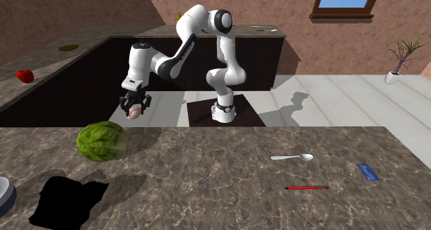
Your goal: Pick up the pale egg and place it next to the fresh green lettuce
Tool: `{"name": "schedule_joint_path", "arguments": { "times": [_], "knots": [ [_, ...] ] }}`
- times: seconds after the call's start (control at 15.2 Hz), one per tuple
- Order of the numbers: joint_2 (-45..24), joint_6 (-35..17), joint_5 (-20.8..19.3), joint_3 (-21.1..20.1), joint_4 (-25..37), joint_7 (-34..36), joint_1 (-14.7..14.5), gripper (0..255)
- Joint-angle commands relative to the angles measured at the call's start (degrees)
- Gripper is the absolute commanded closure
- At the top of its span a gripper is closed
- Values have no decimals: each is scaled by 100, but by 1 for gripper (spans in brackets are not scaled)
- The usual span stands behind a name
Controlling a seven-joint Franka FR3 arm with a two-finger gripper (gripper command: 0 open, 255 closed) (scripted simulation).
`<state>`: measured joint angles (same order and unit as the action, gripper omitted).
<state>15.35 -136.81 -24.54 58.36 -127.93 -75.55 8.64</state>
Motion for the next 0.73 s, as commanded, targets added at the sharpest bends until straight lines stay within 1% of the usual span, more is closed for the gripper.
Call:
{"name": "schedule_joint_path", "arguments": {
  "times": [0.0,0.4,0.66],
  "knots": [
    [-120,-199,69,116,-91,-45,-55,255],
    [-479,-752,324,430,-358,-197,-231,255],
    [-796,-1139,647,680,-520,-405,-408,255]
  ]
}}
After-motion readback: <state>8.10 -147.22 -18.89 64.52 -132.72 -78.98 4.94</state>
